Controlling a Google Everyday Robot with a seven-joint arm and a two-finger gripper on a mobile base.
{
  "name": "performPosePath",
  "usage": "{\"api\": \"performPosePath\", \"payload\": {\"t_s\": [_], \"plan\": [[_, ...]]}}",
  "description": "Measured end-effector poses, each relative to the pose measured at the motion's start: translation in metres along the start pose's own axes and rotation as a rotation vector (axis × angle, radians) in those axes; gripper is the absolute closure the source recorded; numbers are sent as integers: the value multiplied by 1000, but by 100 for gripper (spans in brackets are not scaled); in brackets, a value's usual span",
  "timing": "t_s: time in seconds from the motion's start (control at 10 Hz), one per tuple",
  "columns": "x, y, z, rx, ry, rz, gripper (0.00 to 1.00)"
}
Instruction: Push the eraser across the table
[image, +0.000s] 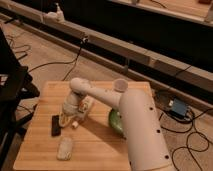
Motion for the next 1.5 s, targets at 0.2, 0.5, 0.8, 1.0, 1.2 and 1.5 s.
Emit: {"api": "performPosePath", "payload": {"t_s": [0.2, 0.5, 0.8, 1.0, 1.2, 1.5], "plan": [[-7, -16, 9, -7, -7, -44, 100], [-17, -50, 14, -11, -5, -126, 100], [-29, -83, 27, -28, -23, -209, 100], [-35, -102, 31, -18, -39, -260, 100], [-43, -111, 35, -3, -64, -292, 100], [-63, -124, 35, 11, -80, -356, 100]]}}
